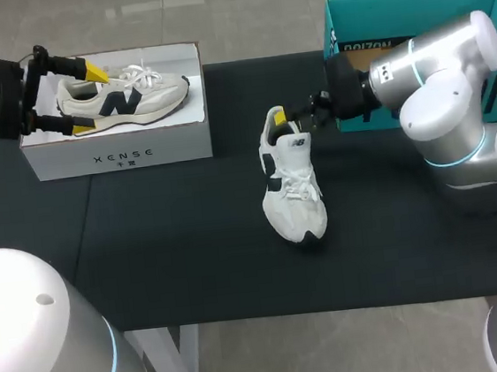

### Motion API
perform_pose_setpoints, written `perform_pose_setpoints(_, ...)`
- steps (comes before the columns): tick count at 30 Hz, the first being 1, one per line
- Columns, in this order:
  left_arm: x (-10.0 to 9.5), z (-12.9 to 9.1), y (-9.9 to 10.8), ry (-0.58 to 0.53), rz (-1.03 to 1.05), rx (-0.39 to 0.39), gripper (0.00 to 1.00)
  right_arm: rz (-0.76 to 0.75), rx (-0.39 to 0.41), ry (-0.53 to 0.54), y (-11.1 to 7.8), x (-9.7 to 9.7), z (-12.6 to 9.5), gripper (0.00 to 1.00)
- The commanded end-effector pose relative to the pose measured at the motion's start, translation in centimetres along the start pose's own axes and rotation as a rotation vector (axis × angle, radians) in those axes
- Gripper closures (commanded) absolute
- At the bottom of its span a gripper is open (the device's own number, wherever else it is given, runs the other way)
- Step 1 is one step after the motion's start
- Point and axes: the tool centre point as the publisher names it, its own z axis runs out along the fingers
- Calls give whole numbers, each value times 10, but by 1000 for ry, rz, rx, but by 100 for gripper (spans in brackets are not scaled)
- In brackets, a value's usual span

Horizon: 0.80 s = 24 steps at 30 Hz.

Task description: Take the shoe out of the shoebox, open the shoe tongue, remove and reinsert the insole, then place the shoe into the shoebox

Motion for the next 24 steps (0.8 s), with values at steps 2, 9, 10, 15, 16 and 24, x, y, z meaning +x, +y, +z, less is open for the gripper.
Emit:
perform_pose_setpoints(2, 0, 0, 0, 4, 0, 0, 0, 10, 90, -176, 0, 8, -21, 0)
perform_pose_setpoints(9, 0, 0, 0, 4, 0, 0, 0, -16, 140, -269, 17, 19, -43, 0)
perform_pose_setpoints(10, 0, 0, 0, 4, 0, 0, 0, -20, 152, -281, 19, 22, -45, 0)
perform_pose_setpoints(15, 0, 0, 0, 4, 0, 0, 0, 32, 229, -329, 24, 32, -53, 100)
perform_pose_setpoints(16, 0, 0, 0, 4, 0, 0, 0, 81, 278, -338, 23, 33, -53, 100)
perform_pose_setpoints(24, 0, 0, 0, 4, 0, 0, 0, 119, 317, -341, 22, 41, -55, 100)
